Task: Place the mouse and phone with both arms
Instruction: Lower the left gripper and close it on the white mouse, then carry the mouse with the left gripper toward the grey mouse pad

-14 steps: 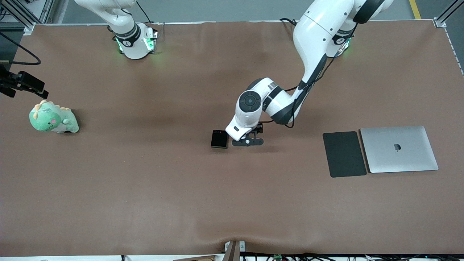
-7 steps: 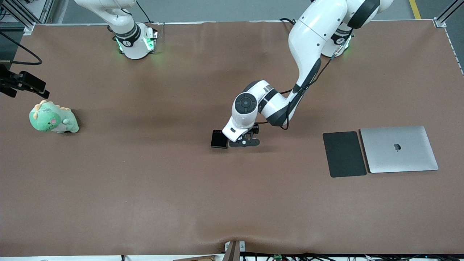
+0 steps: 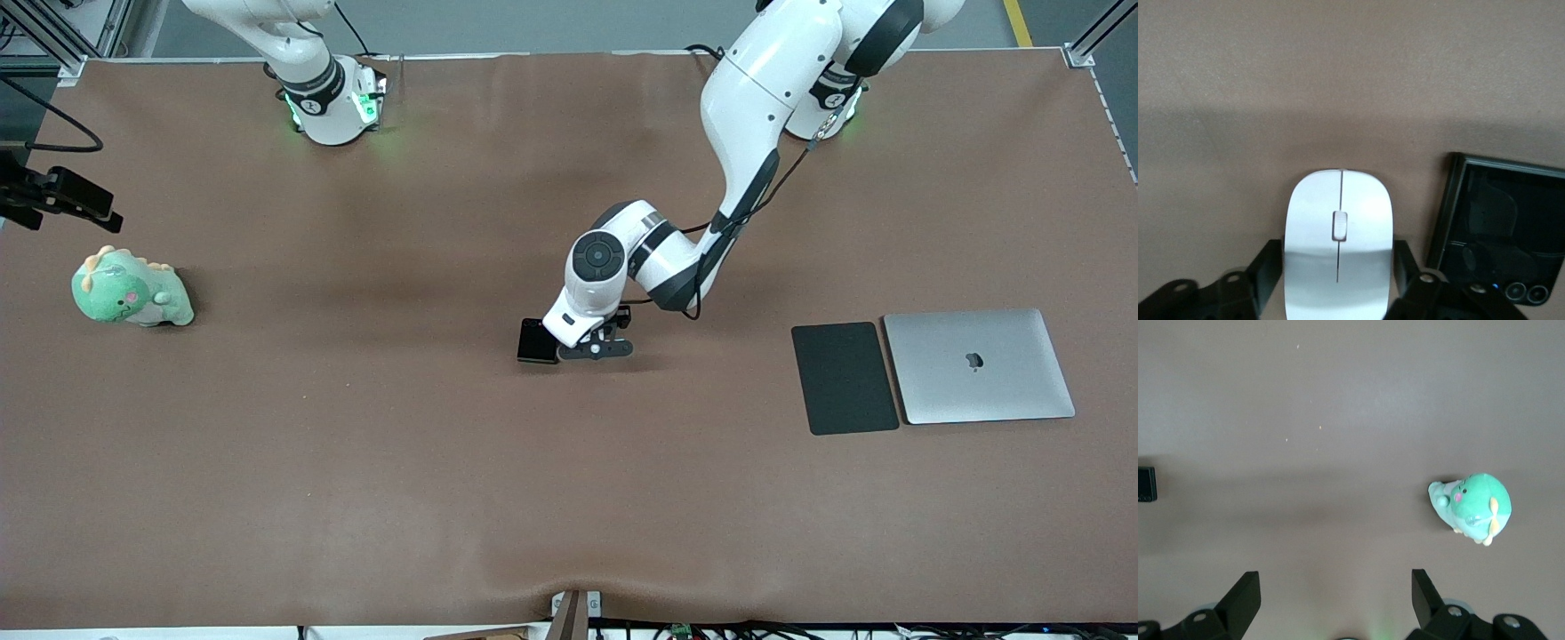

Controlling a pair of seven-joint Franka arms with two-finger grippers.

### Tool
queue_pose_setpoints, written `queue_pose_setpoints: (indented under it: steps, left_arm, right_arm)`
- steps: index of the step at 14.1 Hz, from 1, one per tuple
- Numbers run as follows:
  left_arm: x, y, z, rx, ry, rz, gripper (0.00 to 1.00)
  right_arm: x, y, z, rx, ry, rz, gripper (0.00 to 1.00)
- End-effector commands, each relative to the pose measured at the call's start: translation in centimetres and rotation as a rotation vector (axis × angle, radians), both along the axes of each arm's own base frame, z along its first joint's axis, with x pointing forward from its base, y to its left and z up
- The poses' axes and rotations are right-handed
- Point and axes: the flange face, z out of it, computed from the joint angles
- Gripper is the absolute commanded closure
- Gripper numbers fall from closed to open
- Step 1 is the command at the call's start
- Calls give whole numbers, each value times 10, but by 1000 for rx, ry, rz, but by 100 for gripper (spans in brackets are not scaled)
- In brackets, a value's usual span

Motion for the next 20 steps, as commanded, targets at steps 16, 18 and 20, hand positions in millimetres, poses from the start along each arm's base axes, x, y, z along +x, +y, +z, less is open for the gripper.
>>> queue_pose_setpoints:
  steps: [16,18,20]
  left_arm:
    - [93,125,150,30,-118,90,56]
    - [104,174,162,43,-117,79,56]
    - [107,216,164,60,-101,40,56]
  right_arm:
    - [21,1,-6,-12,-43,5,0]
    - [39,1,-18,-12,-88,8,0]
    - [54,11,-35,-3,-98,22,0]
